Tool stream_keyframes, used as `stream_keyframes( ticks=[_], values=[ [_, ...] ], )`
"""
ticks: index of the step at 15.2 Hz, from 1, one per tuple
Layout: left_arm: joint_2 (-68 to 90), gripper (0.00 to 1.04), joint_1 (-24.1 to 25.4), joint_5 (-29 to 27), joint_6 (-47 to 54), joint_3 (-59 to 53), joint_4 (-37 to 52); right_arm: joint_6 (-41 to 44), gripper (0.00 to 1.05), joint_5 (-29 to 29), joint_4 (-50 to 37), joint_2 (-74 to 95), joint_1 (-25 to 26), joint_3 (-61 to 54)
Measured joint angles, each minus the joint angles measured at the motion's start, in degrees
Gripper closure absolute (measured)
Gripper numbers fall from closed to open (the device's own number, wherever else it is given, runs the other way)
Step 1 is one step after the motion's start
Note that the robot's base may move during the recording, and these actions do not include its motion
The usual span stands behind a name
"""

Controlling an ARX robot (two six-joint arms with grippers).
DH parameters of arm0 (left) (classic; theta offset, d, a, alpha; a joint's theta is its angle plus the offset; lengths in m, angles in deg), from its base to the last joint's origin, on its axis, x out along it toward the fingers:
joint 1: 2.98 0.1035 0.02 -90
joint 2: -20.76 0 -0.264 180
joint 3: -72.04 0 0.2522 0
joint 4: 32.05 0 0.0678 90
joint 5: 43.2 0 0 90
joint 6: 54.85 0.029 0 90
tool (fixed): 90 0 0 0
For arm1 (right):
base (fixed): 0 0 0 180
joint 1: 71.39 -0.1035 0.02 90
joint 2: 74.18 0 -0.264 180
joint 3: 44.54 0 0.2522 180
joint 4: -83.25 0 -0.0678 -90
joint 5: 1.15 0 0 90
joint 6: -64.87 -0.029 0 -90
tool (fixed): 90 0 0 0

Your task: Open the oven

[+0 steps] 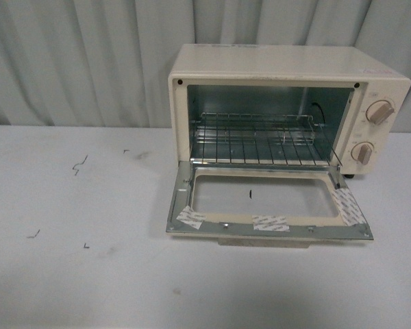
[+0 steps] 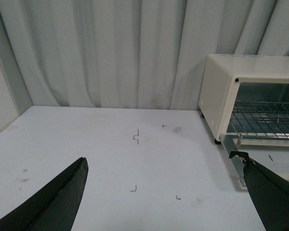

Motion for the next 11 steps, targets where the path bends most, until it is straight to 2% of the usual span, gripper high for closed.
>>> stream_keyframes(
  ticks=[11],
  values=[
    [0.0, 0.07, 0.0, -0.02, 0.0, 0.0, 0.0, 0.0, 0.06, 0.0, 0.11, 0.0, 0.0, 0.0]
  ],
)
